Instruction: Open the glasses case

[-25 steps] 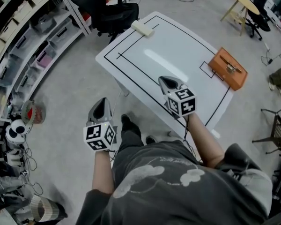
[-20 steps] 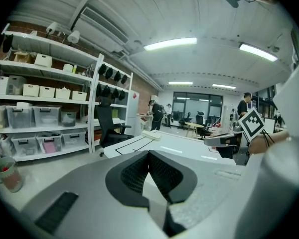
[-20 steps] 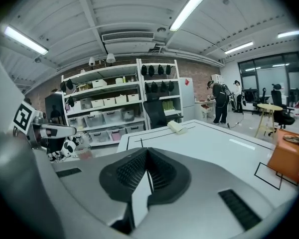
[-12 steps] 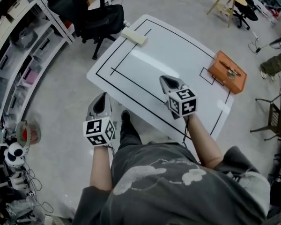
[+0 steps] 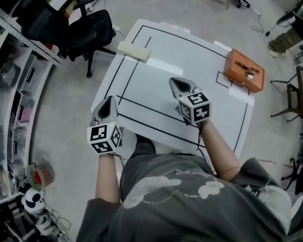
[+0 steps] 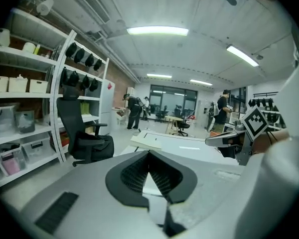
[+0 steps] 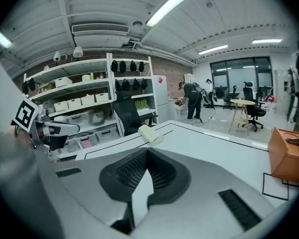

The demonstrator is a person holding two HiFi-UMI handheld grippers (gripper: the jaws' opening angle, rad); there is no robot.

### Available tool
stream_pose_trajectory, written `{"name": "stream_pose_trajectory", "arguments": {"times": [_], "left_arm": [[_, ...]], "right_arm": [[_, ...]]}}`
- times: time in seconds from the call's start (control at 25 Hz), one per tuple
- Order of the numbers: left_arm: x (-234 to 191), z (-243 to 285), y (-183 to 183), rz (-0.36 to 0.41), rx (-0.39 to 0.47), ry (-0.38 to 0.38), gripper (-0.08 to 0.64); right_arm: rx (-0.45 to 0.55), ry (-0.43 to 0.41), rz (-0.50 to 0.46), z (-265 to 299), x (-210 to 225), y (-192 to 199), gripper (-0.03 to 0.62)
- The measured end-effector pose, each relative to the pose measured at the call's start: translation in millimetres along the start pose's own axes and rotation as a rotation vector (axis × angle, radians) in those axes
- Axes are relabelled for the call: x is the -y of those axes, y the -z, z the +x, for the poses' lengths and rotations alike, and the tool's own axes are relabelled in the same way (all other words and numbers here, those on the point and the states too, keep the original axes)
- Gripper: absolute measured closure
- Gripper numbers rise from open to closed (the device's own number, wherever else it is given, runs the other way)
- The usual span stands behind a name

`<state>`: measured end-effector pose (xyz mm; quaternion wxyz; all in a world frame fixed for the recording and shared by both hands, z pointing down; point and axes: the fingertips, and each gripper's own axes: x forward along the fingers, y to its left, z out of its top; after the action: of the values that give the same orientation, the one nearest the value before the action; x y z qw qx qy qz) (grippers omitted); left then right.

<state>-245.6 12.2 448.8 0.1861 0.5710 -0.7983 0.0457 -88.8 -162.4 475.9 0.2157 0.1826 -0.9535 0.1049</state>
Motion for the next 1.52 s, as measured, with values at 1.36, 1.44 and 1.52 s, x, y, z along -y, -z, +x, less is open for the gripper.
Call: {"name": "stream_pose_trajectory", "arguments": {"times": [1.36,1.44,1.52], "left_arm": [[-53,250,-3,0.163,-0.306,0.333,0.561],[-55,259,2,0.167,-0.328,0.337,0.561],[-57,267,8,0.168,-0.349,0.336,0.561]], "right_arm": [[-0.119,0.249,0.044,130,42,-37,0.592],[-0.125,0.250,0.050,136,45,-36,0.592],[-0.132,0.252,0.056,141,47,-33,0.592]]}}
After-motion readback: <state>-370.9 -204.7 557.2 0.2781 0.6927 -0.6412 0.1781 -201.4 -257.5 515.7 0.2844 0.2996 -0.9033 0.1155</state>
